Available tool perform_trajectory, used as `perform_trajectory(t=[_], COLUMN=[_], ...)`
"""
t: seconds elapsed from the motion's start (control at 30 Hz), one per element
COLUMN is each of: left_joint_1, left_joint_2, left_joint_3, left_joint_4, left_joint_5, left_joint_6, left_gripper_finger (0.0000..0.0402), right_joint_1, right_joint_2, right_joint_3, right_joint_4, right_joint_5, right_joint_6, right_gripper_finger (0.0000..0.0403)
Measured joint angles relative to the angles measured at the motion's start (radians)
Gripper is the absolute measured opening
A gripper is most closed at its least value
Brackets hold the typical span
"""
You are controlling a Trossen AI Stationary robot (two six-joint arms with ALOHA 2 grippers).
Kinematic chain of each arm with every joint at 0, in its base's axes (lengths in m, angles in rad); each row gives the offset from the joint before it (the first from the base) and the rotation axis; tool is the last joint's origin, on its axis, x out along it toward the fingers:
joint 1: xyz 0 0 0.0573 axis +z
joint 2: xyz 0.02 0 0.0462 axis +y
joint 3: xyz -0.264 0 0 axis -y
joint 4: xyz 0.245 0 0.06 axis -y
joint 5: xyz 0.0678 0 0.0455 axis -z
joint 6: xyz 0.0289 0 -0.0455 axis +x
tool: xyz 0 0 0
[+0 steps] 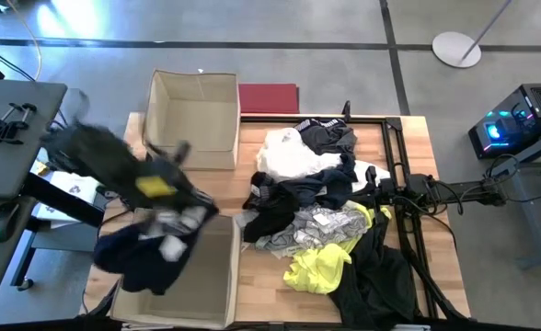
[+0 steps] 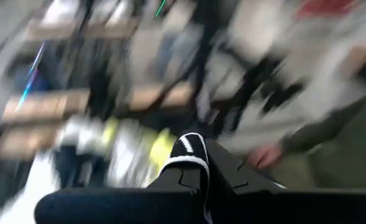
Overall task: Sort clothes
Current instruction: Put the right black boxer into the bottom laundry organizer
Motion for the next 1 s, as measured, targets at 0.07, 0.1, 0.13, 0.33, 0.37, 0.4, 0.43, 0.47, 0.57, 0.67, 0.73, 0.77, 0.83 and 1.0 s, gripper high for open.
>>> perform_trajectory(t=[0.07,0.1,0.13,0.33,0.37,0.4,0.43,0.47,0.57,0.67,0.73,0.77,0.83,1.0], left_joint_1=[-0.039,-0.06,-0.084,-0.218,-0.243,-0.268,-0.292,-0.316,-0.368,-0.389,-0.379,-0.367,-0.35,-0.293], left_joint_2=[0.01,0.014,0.019,0.049,0.051,0.057,0.064,0.074,0.095,0.114,0.123,0.126,0.128,0.129], left_joint_3=[-0.1,-0.146,-0.188,-0.314,-0.314,-0.314,-0.314,-0.315,-0.316,-0.349,-0.414,-0.452,-0.546,-0.823], left_joint_4=[0.012,0.024,0.026,-0.067,-0.101,-0.141,-0.18,-0.218,-0.325,-0.369,-0.345,-0.317,-0.247,0.004], left_joint_5=[-0.032,-0.034,-0.034,-0.035,-0.037,-0.038,-0.037,-0.035,-0.035,-0.055,-0.028,0.004,0.062,0.184], left_joint_6=[-0.088,-0.134,-0.184,-0.427,-0.473,-0.516,-0.559,-0.603,-0.727,-0.807,-0.85,-0.862,-0.863,-0.88], left_gripper_finger=[0.0,0.0,0.0,0.0,0.0,0.0,0.0,0.0,0.0,0.0,0.0,0.0,0.0,0.0], right_joint_1=[0.0,0.0,0.0,0.0,0.0,0.0,0.0,0.0,0.0,0.0,0.0,0.0,0.0,0.0], right_joint_2=[0.0,0.0,0.0,0.0,0.0,0.0,0.0,0.0,0.0,0.0,0.0,0.0,0.0,0.0], right_joint_3=[0.0,0.0,0.0,0.0,0.0,0.0,0.0,0.0,0.0,0.0,0.0,0.0,0.0,0.0], right_joint_4=[0.0,0.0,0.0,0.0,0.0,0.0,0.0,0.0,0.0,0.0,0.0,0.0,0.0,0.0], right_joint_5=[0.0,0.0,0.0,0.0,0.0,0.0,0.0,0.0,0.0,0.0,0.0,0.0,0.0,0.0], right_joint_6=[0.0,0.0,0.0,0.0,0.0,0.0,0.0,0.0,0.0,0.0,0.0,0.0,0.0,0.0], right_gripper_finger=[0.0,0.0,0.0,0.0,0.0,0.0,0.0,0.0,0.0,0.0,0.0,0.0,0.0,0.0])
